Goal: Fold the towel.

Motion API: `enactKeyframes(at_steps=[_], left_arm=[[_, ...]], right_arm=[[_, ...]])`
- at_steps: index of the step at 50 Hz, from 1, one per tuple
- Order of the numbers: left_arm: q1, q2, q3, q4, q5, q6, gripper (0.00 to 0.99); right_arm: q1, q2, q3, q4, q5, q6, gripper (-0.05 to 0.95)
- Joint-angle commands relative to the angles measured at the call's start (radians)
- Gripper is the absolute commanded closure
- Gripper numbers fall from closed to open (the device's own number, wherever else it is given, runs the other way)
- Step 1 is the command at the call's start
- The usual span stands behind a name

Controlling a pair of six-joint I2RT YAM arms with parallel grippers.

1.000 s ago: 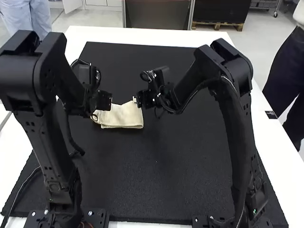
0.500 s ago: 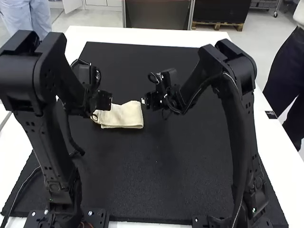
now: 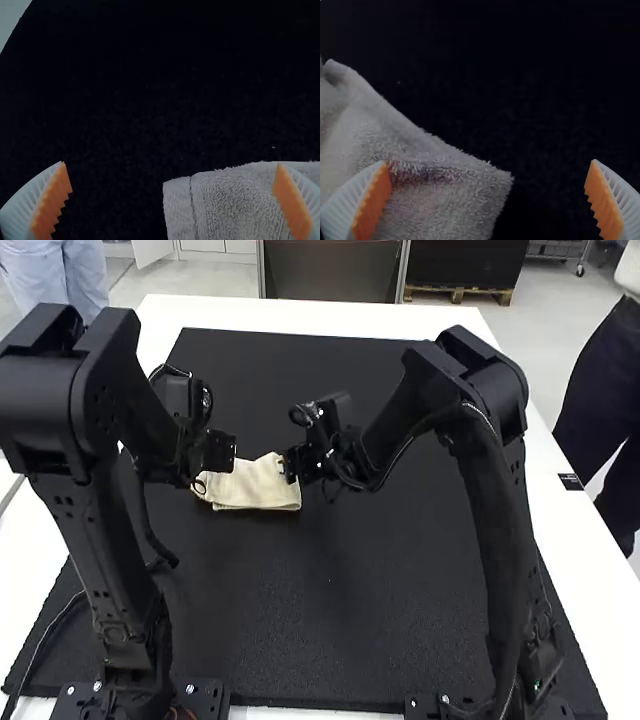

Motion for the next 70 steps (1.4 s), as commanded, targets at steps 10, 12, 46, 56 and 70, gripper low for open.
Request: enactKeyframes(at_steps=[10,12,46,56,70], left_arm=[[-0.007,0.004,-0.002,0.008,-0.004,0.005,0.051],[-0.005,0.004,-0.002,0.011,-0.004,0.005,0.051],[-0.005,0.008,0.0,0.014,-0.004,0.005,0.051],[-0.008,0.011,0.003,0.019,-0.004,0.005,0.051],[-0.04,0.018,0.005,0.026,-0.005,0.005,0.051]], right_arm=[[0.03,0.026,0.039,0.002,0.007,-0.031,0.0],[0.033,0.026,0.042,0.004,0.007,-0.03,0.0],[0.001,0.069,0.031,0.015,0.023,-0.047,0.0],[-0.06,0.067,0.035,0.024,0.03,-0.048,0.0],[-0.071,0.067,0.041,0.024,0.029,-0.048,0.0]])
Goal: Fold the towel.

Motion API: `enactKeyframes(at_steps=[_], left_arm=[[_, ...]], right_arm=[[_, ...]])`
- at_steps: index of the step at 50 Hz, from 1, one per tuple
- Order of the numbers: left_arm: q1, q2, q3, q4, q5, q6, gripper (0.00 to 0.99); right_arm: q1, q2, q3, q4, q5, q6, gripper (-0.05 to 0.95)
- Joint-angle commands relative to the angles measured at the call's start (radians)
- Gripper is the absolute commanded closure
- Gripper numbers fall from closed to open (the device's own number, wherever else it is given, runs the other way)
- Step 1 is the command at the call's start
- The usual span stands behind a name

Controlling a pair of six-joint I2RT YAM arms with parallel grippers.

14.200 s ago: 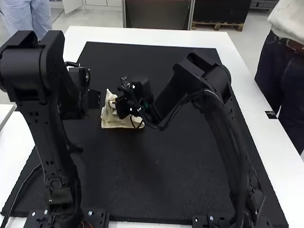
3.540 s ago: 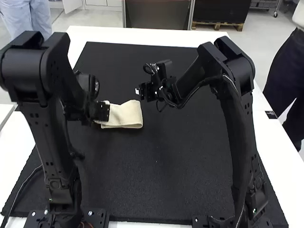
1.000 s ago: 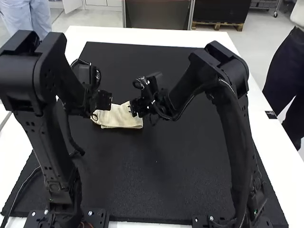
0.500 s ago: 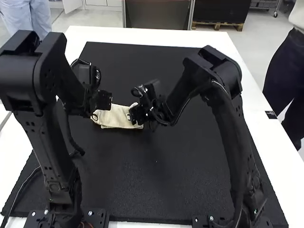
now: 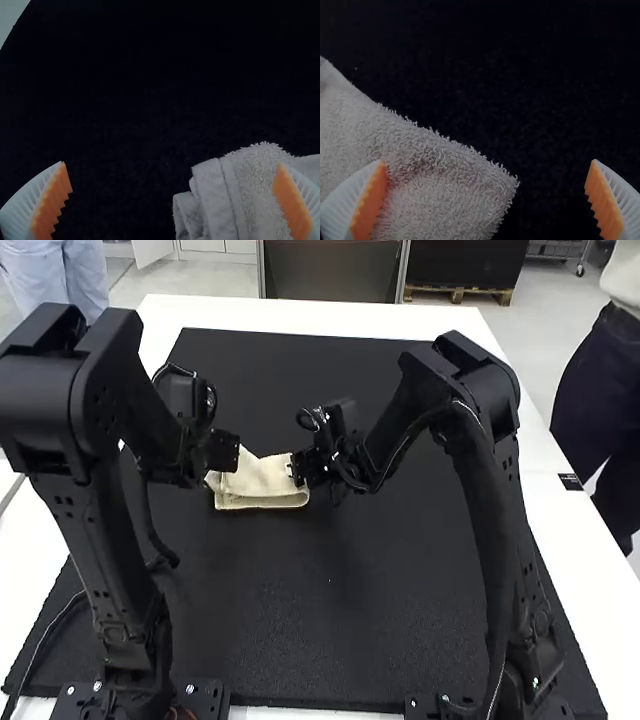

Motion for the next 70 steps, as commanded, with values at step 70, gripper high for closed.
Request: enactKeyframes(at_steps=[70], left_arm=[[-0.027,-0.02,0.077,0.048,-0.012,-0.012,0.051]], right_arm=[[-0.019,-0.117,0.081,0.012,0.027,0.023,0.0]])
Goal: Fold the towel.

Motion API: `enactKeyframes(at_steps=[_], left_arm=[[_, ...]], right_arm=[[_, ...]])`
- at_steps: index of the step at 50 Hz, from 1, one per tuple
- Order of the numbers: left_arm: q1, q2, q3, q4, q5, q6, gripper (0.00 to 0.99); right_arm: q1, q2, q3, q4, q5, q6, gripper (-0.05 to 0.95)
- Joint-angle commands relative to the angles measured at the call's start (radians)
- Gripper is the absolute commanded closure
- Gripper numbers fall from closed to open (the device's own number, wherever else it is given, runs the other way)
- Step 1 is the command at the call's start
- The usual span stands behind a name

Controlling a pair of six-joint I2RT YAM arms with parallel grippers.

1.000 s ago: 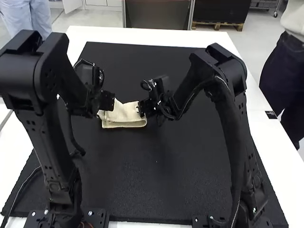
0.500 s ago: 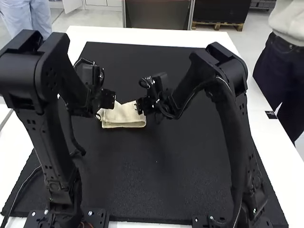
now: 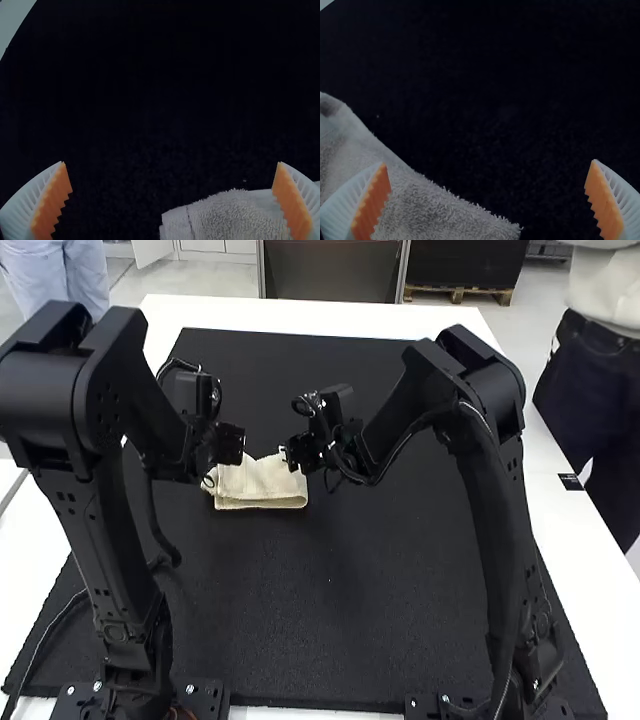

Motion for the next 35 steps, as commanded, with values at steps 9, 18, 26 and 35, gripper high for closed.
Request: enactKeyframes(at_steps=[9,18,26,35], left_arm=[[-0.018,-0.036,0.09,-0.03,-0.007,-0.028,0.051],[-0.065,-0.047,0.114,-0.053,-0.013,-0.048,0.051],[-0.085,-0.042,0.108,-0.054,-0.018,-0.053,0.051],[-0.084,-0.038,0.088,-0.053,-0.022,-0.053,0.051]], right_arm=[[-0.102,-0.109,0.049,-0.004,0.016,0.01,0.0],[-0.176,-0.151,0.019,-0.016,0.016,-0.004,0.0],[-0.208,-0.168,-0.026,-0.007,0.016,-0.006,0.0],[-0.19,-0.163,-0.038,0.007,0.016,0.005,0.0]])
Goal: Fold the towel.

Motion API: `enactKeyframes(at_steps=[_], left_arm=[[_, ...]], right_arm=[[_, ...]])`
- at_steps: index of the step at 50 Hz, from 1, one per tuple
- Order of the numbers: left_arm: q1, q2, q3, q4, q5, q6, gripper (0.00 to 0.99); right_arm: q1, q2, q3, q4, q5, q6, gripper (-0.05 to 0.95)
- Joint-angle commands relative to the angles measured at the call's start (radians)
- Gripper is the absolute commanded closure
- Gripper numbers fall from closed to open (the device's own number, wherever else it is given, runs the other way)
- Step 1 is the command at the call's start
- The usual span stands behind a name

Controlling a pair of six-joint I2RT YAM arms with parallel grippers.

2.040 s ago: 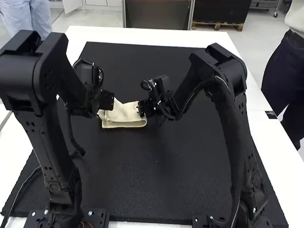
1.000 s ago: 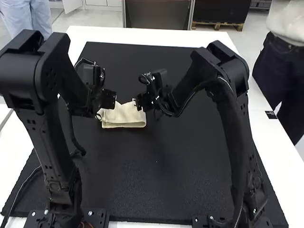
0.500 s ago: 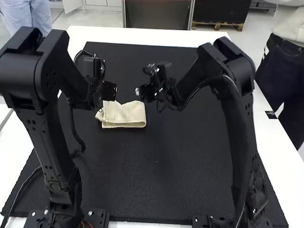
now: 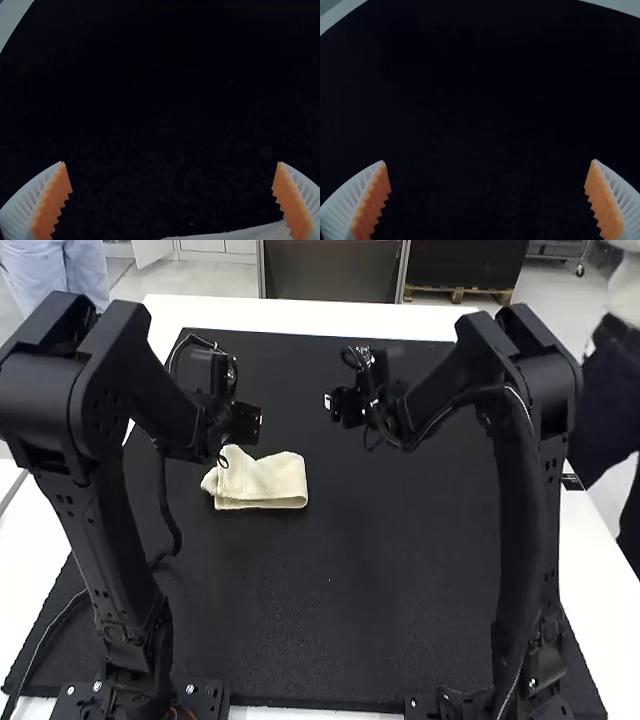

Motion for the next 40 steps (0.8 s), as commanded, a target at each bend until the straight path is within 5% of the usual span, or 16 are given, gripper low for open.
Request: enactKeyframes(at_steps=[1,22,33,40], left_arm=[[0.001,-0.025,-0.004,0.004,-0.015,-0.011,0.051],[0.124,-0.023,-0.029,-0.003,-0.012,0.013,0.051],[0.116,-0.054,-0.012,-0.003,-0.015,0.012,0.051],[0.073,-0.065,0.009,-0.026,-0.018,0.01,0.051]], right_arm=[[0.022,-0.023,0.002,0.018,0.005,0.009,0.0],[0.137,0.041,0.048,0.01,0.005,0.005,0.0],[0.067,-0.003,0.023,0.003,0.005,0.017,0.0],[-0.012,-0.068,-0.02,0.003,0.005,0.017,0.0]])
